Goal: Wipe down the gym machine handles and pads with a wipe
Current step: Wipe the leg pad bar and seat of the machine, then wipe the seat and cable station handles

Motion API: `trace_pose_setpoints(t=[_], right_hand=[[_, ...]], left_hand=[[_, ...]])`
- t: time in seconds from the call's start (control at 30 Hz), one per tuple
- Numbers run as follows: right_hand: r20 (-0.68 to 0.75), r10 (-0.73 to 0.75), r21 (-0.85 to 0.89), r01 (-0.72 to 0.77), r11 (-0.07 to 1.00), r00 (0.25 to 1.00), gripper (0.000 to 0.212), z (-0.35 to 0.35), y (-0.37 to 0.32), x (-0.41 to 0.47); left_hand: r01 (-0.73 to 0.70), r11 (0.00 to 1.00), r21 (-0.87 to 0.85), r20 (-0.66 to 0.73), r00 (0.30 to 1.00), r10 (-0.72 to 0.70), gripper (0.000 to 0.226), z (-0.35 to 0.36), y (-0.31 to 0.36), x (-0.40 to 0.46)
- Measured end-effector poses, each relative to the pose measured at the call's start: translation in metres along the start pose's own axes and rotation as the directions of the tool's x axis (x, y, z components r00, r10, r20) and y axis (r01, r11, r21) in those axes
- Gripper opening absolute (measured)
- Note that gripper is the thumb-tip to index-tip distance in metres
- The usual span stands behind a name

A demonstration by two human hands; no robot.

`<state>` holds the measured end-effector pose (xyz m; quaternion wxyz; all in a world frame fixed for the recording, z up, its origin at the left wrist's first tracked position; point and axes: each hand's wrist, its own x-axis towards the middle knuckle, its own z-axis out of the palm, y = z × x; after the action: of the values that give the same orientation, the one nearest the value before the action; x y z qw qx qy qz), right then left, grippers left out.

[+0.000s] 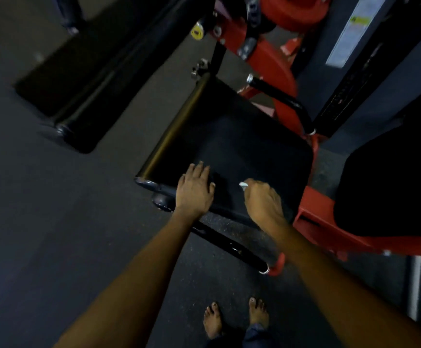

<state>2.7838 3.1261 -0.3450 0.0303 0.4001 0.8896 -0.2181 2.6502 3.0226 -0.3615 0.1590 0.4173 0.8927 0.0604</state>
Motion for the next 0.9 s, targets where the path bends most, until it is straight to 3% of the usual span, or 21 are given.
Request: trace_pose_setpoints(t=[0.1, 0.23, 0.37, 0.5, 0.63, 0.9], right_hand=[[0.027, 0.009, -0.024, -0.008, 1.0, 1.0, 0.029, -0.059, -0.012, -0.011], [0.105, 0.014, -0.081, -0.006, 0.997, 0.994, 0.026, -0.145, -0.031, -0.042], [0.007, -0.036, -0.048, 0.036, 0.998, 0.999, 0.025, -0.212, -0.055, -0.088], [-0.159, -0.119, 0.008, 0.121, 0.993, 0.98, 0.028, -0.239, -0.07, -0.121], [-0.217, -0.209, 0.034, 0.221, 0.975, 0.954, 0.027, -0.258, -0.087, -0.123], [-0.089, -0.421, -0.128, 0.408, 0.904, 0.903, 0.035, -0.286, -0.119, -0.096]], left_hand=[[-0.03, 1.0, -0.003, 0.004, 1.0, 0.03, 0.054, -0.041, 0.036, -0.029], [0.039, 0.999, -0.009, 0.02, 0.999, -0.039, 0.05, -0.115, 0.074, -0.066], [0.04, 0.999, 0.017, -0.14, 0.989, -0.038, 0.046, -0.184, 0.097, -0.117], [0.089, 0.995, -0.034, -0.277, 0.956, -0.095, 0.045, -0.219, 0.1, -0.16], [0.152, 0.987, -0.046, -0.327, 0.932, -0.159, 0.043, -0.243, 0.104, -0.18], [0.365, 0.918, -0.153, -0.417, 0.818, -0.395, 0.046, -0.275, 0.113, -0.203]])
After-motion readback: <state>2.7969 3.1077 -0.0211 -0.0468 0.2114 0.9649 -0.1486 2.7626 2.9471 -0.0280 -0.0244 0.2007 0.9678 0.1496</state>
